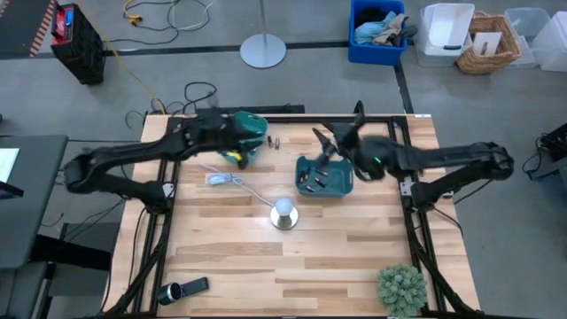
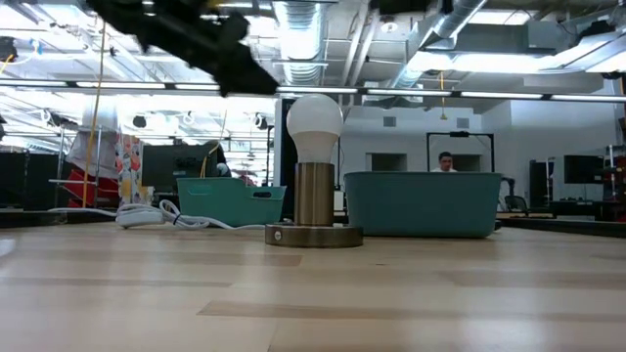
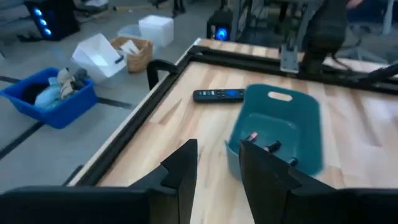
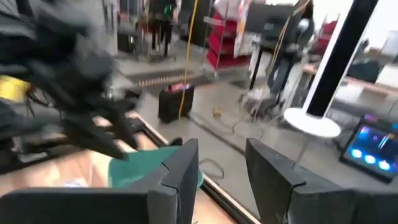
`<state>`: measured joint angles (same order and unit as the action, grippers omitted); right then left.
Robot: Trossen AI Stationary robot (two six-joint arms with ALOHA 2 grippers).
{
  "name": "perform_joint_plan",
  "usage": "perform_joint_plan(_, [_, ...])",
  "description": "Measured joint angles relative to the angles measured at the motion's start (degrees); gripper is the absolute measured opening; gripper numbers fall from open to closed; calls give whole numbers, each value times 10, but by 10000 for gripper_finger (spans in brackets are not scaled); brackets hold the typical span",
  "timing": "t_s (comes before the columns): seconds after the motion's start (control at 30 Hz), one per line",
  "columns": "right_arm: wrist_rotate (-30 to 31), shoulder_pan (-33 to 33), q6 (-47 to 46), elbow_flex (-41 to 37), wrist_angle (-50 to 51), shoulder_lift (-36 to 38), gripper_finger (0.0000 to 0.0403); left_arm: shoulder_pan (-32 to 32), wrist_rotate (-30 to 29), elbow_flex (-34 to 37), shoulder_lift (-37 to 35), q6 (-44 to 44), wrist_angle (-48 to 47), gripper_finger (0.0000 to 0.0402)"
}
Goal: Sort batteries
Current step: Put the silver battery into the green bin
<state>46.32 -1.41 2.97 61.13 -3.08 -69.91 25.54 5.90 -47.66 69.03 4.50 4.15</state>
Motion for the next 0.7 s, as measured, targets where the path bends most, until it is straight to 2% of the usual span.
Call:
perform_joint_plan(0.13, [-115, 86, -17, 45, 36, -54, 150, -1, -3, 73, -104, -26, -5, 111])
perform_joint_plan(0.27, [-234, 159, -48, 126, 94, -129, 150, -1, -12, 135, -195, -52, -3, 111])
perform_joint_plan(0.47, [-324, 220, -71, 271, 204, -276, 150, -1, -17, 209, -284, -77, -9, 111])
perform_joint_plan(0.7, [-391, 258, -99, 446, 355, -431, 157, -1, -17, 239, -319, -75, -12, 111])
